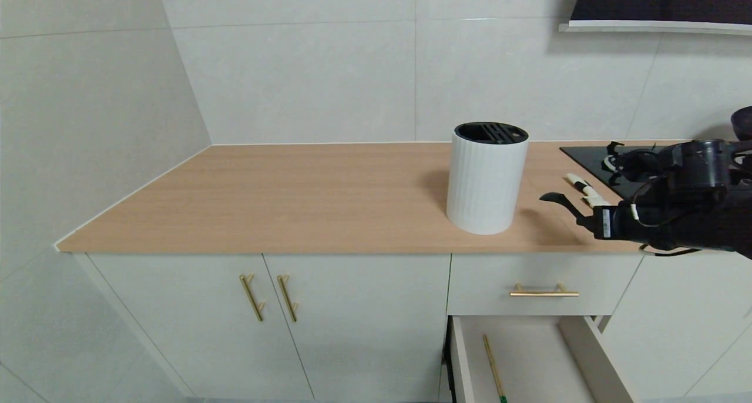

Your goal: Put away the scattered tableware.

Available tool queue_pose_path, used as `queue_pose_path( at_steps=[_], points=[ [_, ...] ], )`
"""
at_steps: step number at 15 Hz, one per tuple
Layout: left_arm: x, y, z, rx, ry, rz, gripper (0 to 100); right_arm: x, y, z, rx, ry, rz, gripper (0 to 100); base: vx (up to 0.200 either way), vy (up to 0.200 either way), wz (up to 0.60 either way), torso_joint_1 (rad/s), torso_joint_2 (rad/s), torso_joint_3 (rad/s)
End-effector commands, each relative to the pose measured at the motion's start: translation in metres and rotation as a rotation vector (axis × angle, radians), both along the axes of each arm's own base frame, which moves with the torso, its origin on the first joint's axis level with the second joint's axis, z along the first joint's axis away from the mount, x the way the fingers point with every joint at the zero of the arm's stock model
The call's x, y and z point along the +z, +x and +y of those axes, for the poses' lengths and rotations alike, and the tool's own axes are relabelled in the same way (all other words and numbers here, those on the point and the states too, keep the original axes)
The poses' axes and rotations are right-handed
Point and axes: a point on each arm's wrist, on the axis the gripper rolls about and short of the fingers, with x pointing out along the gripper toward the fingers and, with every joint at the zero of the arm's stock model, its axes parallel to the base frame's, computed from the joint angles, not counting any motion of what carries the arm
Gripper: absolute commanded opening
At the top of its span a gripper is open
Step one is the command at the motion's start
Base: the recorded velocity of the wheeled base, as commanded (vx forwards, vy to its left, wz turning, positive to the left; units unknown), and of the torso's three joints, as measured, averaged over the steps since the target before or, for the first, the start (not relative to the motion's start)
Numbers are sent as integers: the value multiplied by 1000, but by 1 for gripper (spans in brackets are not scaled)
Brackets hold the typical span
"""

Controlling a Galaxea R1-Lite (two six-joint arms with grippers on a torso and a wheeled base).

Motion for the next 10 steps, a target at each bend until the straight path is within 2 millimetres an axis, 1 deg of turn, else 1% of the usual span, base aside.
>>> queue_pose_path(
  at_steps=[1, 4, 5, 6, 8, 10],
  points=[
    [0, 0, 0, 0, 0, 0, 100, 22, -51, -1, 5, 5, -47, 0, 0, 0, 0, 0, 0, 0],
    [0, 0, 0, 0, 0, 0, 100, 21, -85, -1, 17, -1, -61, 0, 0, 0, 0, 0, 0, 0],
    [0, 0, 0, 0, 0, 0, 100, 20, -93, 2, 29, -1, -58, 0, 0, 0, 0, 0, 0, 0],
    [0, 0, 0, 0, 0, 0, 100, 14, -99, 4, 44, -1, -39, 0, 0, 0, 0, 0, 0, 0],
    [0, 0, 0, -1, 0, 0, 100, 2, -102, 14, 84, -24, 5, 0, 0, 0, 0, 0, 0, 0],
    [0, 0, 0, 0, 0, 0, 100, -3, -100, 17, 88, -32, 25, 0, 0, 0, 0, 0, 0, 0]
  ],
)
